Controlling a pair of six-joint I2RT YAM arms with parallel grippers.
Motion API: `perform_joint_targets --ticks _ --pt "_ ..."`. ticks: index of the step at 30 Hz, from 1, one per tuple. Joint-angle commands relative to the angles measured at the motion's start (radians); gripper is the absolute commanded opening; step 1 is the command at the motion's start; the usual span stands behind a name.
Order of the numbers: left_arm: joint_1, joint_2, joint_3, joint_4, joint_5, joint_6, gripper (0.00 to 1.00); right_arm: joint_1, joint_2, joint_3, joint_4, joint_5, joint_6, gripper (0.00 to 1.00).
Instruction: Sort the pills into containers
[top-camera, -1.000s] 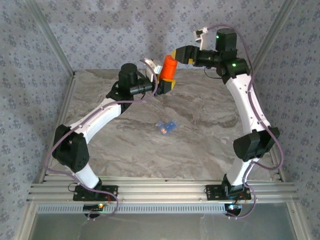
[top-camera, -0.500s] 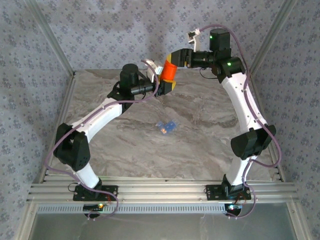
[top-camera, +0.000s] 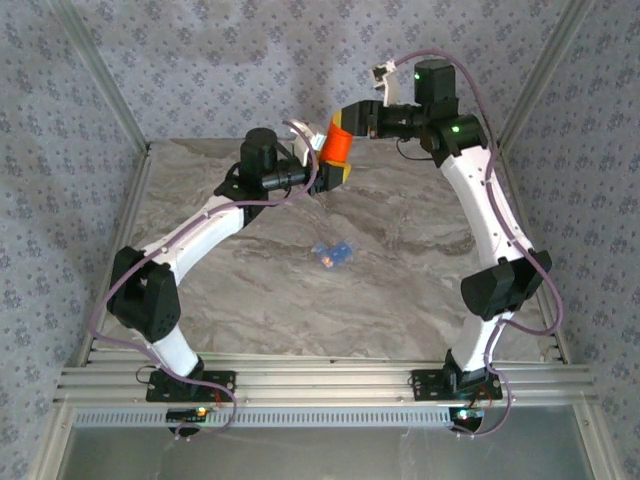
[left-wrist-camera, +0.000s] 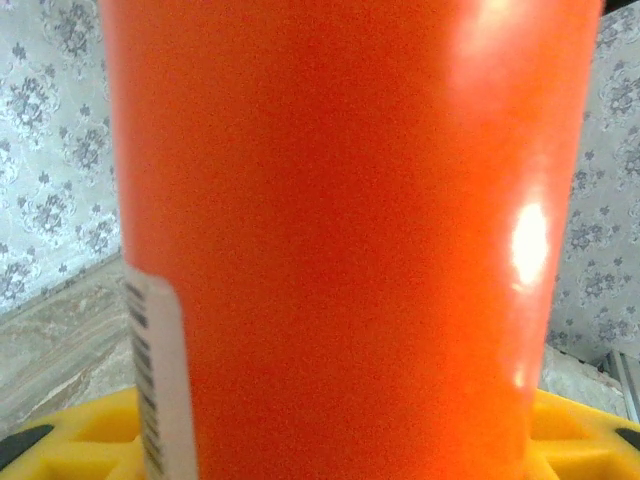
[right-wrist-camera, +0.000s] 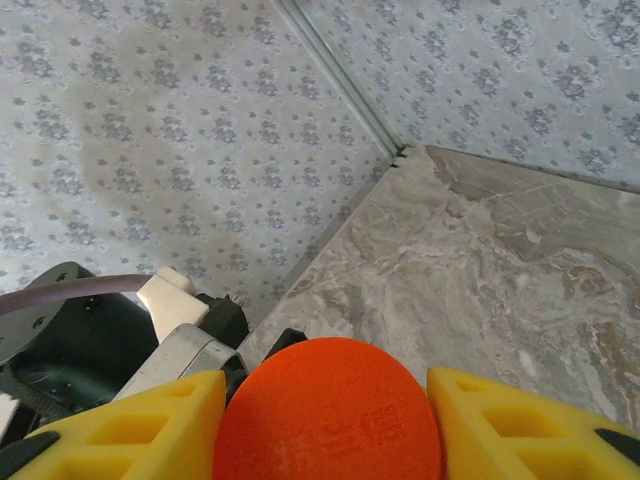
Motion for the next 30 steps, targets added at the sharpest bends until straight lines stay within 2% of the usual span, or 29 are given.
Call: perform_joint_targets --ticks 1,7,13,17,20,23,26,30 --pt "0.000 -0.009 0.028 0.064 -0.013 0.005 0.00 0.055 -0.033 -0.079 -0.013 0.121 0.078 0.52" --pt "0.002 -0.014 0.025 0.061 -0.028 0.015 0.00 0.134 -0.102 -0.222 0.074 0.355 0.269 0.51" --pt "0.003 -0.011 0.022 0.060 -0.029 0.016 0.00 0.149 -0.098 -0.177 0.047 0.379 0.306 0.52" --pt "0.002 -0.014 0.019 0.062 -0.029 0.017 0.00 0.114 -0.094 -0.134 0.036 0.356 0.312 0.58" --pt "0.004 -0.014 0.019 0.060 -0.024 0.017 0.00 0.065 -0.113 -0.119 0.068 0.326 0.323 0.75" --pt "0.007 -0.014 0.018 0.061 -0.020 0.016 0.00 0.011 -0.141 -0.113 0.116 0.274 0.328 0.86" --pt "0.006 -0.011 0.021 0.063 -0.011 0.017 0.00 -0.037 -0.154 -0.108 0.148 0.199 0.322 0.89" --pt "0.008 -0.004 0.034 0.060 0.020 0.011 0.00 -0.087 -0.131 -0.092 0.173 0.063 0.249 0.89"
